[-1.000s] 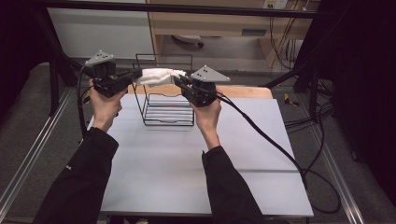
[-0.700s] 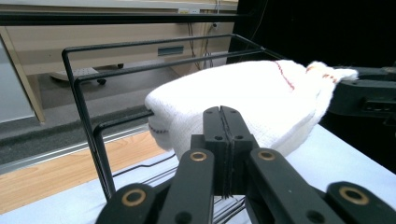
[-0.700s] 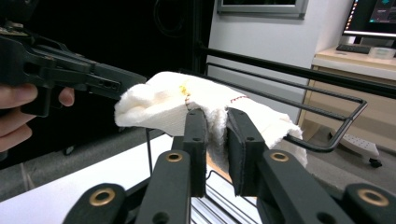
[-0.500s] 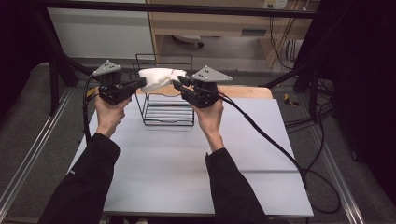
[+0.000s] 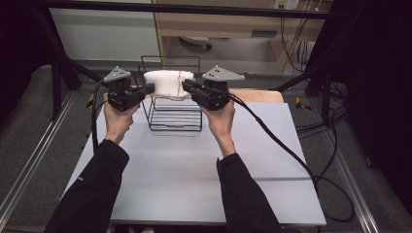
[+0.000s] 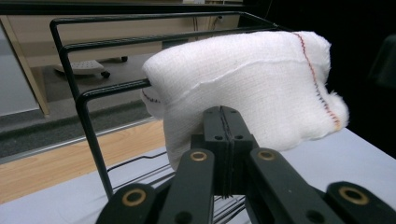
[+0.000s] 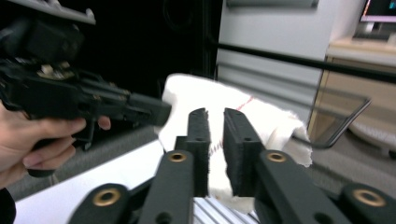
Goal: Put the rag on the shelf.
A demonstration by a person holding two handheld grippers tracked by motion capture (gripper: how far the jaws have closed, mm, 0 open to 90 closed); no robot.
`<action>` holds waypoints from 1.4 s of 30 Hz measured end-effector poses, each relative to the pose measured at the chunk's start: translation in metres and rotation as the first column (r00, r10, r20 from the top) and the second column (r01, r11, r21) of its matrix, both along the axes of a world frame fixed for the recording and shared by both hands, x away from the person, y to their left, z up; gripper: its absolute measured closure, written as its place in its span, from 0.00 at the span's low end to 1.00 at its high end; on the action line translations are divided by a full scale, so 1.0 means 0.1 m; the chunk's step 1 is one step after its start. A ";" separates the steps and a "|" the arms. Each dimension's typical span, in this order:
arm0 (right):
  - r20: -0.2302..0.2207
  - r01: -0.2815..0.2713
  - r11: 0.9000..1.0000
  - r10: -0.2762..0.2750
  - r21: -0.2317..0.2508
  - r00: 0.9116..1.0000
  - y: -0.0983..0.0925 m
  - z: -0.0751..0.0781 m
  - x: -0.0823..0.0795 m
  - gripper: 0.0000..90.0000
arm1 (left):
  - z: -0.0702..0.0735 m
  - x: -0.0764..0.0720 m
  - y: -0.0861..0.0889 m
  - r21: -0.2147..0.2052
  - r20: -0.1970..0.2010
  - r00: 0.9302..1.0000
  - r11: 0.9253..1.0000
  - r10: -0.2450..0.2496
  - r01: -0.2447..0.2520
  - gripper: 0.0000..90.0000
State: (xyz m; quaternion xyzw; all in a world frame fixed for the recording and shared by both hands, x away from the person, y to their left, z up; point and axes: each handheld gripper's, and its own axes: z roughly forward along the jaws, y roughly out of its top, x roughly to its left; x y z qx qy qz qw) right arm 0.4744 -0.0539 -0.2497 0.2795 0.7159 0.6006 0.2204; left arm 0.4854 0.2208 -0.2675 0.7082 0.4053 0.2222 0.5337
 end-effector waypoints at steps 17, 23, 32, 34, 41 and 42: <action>-0.074 0.062 0.994 -0.069 -0.091 0.995 0.20 -0.32 0.21 0.96 | -0.14 0.03 -0.01 0.011 0.007 1.000 1.000 0.016 -0.016 0.99; -0.075 0.031 0.996 -0.038 -0.086 0.996 0.11 -0.26 0.10 0.81 | -0.11 -0.09 0.04 0.041 0.020 1.000 0.999 0.002 -0.003 0.90; -0.117 0.001 0.997 -0.010 -0.072 0.993 -0.16 -0.27 -0.05 0.45 | -0.28 -0.26 0.19 0.114 -0.003 1.000 0.993 -0.031 0.032 0.55; -0.129 0.005 0.998 -0.014 -0.064 0.992 -0.26 -0.30 -0.08 0.39 | -0.35 -0.29 0.22 0.125 -0.022 0.999 0.991 -0.044 0.047 0.47; -0.186 0.008 0.998 -0.021 -0.069 0.982 -0.54 -0.45 -0.15 0.18 | -0.60 -0.40 0.29 0.140 -0.065 0.996 0.988 -0.056 0.065 0.26; -0.195 0.005 0.997 -0.019 -0.072 0.981 -0.58 -0.48 -0.17 0.15 | -0.63 -0.42 0.30 0.141 -0.070 0.996 0.988 -0.059 0.068 0.23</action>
